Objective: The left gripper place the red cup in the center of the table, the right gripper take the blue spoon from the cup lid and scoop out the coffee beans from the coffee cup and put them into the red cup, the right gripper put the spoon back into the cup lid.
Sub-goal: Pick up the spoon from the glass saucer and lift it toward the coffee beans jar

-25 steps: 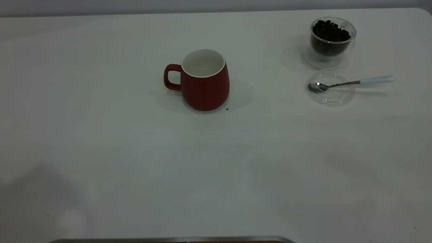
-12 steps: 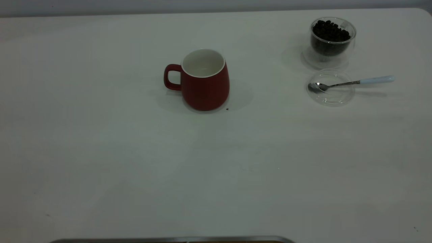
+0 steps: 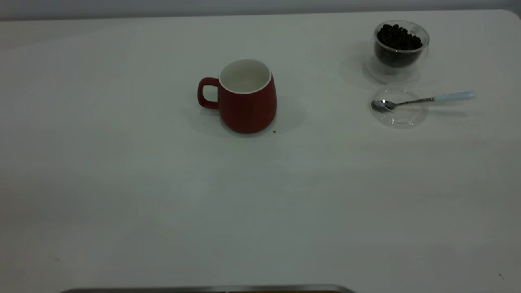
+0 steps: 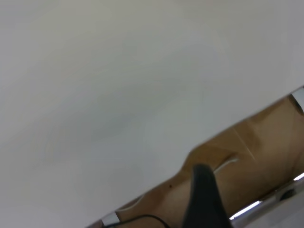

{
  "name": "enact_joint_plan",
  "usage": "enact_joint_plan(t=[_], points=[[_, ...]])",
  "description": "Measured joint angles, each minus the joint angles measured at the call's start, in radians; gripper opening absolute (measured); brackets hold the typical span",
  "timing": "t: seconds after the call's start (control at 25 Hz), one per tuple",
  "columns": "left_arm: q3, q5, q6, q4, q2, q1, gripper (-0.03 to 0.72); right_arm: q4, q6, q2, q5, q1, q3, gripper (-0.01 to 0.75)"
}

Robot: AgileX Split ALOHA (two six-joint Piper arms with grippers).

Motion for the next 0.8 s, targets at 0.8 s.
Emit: enact_joint_plan(t=[0.8], points=[[0.051,-0.031,0.000,-0.006,-0.010,0.273,0.587,0.000,0.000,0.000,0.000,0.000,0.000,0.441]])
